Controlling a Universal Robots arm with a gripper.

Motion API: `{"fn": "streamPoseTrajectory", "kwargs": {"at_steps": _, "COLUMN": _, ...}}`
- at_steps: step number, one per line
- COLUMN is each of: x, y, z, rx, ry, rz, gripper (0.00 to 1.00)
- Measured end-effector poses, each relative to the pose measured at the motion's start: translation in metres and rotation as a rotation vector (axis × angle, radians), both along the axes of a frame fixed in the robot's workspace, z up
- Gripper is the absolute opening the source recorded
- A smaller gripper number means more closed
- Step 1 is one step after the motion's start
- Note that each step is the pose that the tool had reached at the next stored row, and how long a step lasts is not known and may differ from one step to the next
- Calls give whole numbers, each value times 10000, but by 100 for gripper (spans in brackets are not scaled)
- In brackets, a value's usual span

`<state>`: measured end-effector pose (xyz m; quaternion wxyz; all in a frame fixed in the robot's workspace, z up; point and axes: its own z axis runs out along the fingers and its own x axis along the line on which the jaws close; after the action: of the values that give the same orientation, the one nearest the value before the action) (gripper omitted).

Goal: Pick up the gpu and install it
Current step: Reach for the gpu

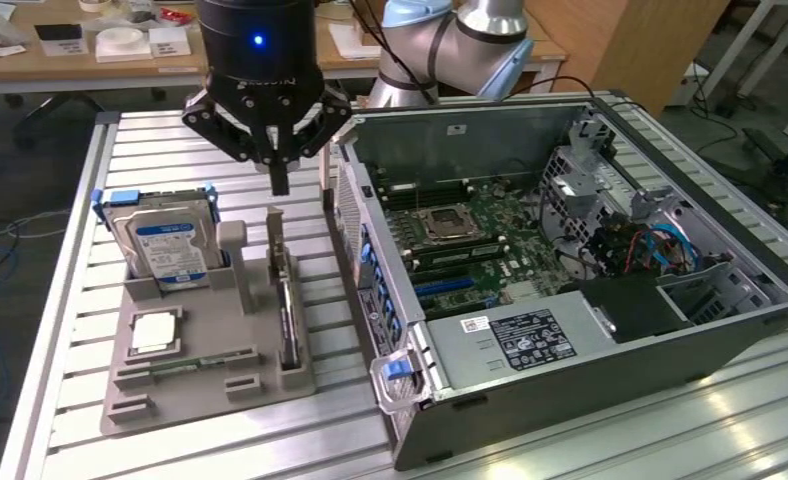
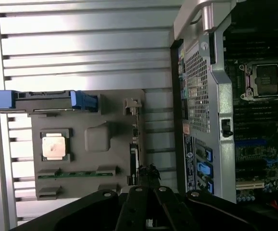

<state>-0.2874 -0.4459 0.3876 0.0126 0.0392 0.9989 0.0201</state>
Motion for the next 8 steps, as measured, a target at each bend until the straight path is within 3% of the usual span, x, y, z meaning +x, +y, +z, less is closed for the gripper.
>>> {"fn": "streamPoseTrajectory", "kwargs": {"at_steps": 8, "x": 0, "y": -172, "z": 0, "rx": -50, "ry": 1, "rz": 0, "gripper": 11}}
